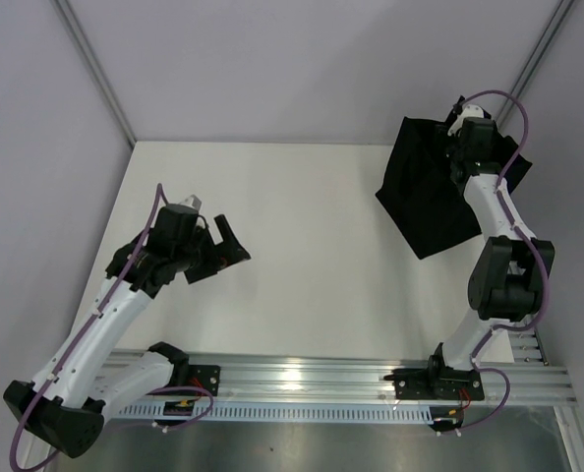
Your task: Place the personal care products into the canvas bag
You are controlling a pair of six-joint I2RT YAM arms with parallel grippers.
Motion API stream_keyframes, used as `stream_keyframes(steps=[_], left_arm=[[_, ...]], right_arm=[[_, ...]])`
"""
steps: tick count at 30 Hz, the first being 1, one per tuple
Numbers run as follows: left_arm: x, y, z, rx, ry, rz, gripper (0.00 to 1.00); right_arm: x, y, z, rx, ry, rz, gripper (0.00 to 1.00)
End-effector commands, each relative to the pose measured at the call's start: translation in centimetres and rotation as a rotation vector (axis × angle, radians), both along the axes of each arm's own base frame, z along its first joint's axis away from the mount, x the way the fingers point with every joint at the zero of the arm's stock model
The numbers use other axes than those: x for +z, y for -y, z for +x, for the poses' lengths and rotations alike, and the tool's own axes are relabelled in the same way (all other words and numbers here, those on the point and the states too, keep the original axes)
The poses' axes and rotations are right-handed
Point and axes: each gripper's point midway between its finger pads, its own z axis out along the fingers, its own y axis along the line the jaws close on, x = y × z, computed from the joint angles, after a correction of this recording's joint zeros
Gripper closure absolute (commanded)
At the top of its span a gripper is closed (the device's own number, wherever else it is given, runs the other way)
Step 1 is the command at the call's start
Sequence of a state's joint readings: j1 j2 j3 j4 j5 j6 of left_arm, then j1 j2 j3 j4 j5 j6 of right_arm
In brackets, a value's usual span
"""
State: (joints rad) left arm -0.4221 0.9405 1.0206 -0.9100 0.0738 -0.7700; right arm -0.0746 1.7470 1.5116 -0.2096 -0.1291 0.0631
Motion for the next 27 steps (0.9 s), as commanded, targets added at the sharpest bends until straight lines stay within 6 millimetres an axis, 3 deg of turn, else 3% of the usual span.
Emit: stream_keyframes(steps=[1, 7, 13, 22, 27], left_arm=[[0.5, -0.4, 0.0, 0.029, 0.007, -0.004, 0.01], [0.5, -0.6, -0.3, 0.034, 0.007, -0.003, 0.01], [0.7, -0.7, -0.6, 0.040, 0.013, -0.009, 0.01], [1.1, -0.7, -1.0, 0.036, 0.026, -0.023, 0.01], [2.4, -0.9, -0.7, 0.020, 0.071, -0.015, 0.01]], right_arm=[[4.4, 0.4, 1.4, -0.019, 0.123, 0.008, 0.78], [2.7, 0.3, 1.0, -0.007, 0.071, 0.011, 0.61], [3.0, 0.7, 0.8, -0.022, 0.060, 0.007, 0.40], [5.3, 1.0, -0.2, -0.014, 0.069, -0.006, 0.36], [9.6, 1.7, -2.2, -0.066, 0.082, -0.009, 0.33]])
